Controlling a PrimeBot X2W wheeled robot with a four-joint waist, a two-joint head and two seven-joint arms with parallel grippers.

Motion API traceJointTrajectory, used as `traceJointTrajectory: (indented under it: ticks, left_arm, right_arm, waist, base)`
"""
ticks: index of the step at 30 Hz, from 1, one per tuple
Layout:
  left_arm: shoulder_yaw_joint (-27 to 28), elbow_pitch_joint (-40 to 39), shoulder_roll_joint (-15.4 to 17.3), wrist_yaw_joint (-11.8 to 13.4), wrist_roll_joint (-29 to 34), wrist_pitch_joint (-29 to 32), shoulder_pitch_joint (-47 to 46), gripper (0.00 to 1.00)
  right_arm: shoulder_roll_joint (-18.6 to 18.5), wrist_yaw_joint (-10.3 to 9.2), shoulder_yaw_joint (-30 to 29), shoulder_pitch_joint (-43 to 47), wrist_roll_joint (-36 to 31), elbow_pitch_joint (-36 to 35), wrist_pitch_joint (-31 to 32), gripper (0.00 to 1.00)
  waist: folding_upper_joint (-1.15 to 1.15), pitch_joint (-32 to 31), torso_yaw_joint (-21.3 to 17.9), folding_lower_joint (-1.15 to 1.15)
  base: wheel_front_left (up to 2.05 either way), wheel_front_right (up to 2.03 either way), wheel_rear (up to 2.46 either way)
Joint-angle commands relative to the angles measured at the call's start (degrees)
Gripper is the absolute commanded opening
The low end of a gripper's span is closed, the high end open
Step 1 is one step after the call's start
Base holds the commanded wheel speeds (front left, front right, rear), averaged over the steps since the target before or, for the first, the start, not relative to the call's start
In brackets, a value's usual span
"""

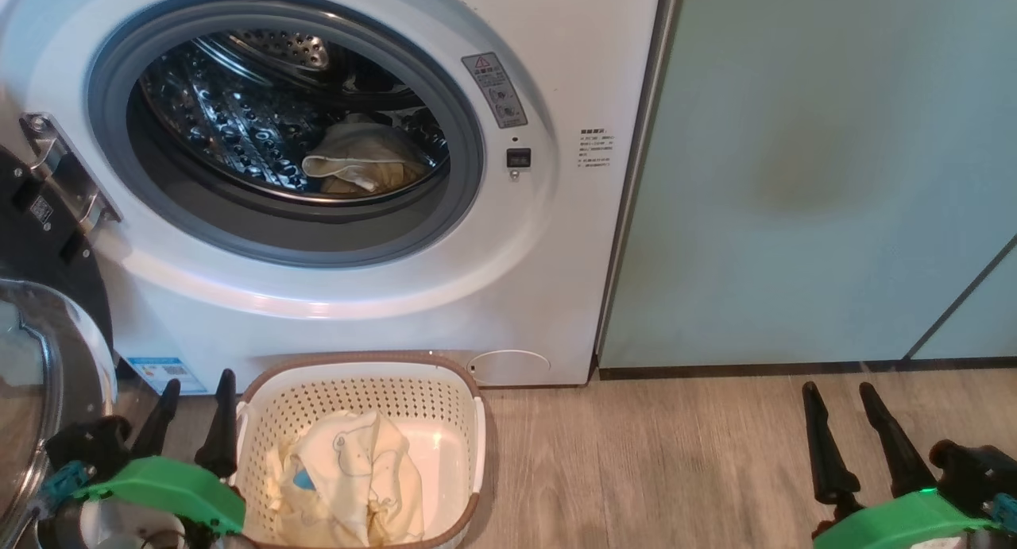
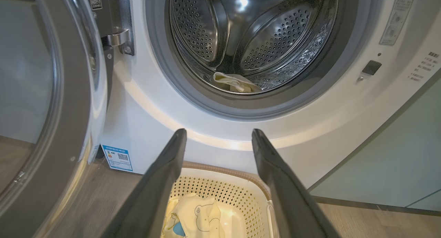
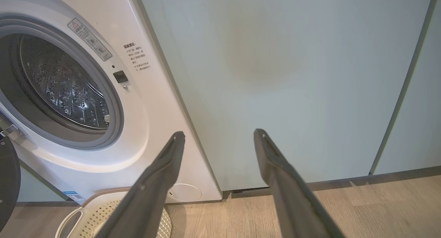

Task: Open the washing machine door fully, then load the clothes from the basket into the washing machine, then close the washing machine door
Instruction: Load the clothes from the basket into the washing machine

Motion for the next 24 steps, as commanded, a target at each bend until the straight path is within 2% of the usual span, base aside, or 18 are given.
traceJointTrajectory:
  ticks: [1, 24]
  left_arm:
    - [2.40, -1.81, 1.30, -0.05, 0.38, -0.36, -1.86, 1.00]
    - [2.53, -1.38, 0.78, -0.05, 0.19, -0.36, -1.57, 1.00]
  right_arm:
    - [-0.30, -0.16, 0.76, -0.72, -0.28, -2.02, -0.55, 1.00]
    - [-0.42, -0.16, 0.17, -0.58, -0.40, -1.98, -0.55, 1.00]
  waist:
    - [0.00, -0.01, -0.02, 0.00]
    - [0.00, -0.48, 0.09, 0.00]
  base:
    - [0.00, 0.00, 0.00]
    - [0.00, 0.00, 0.00]
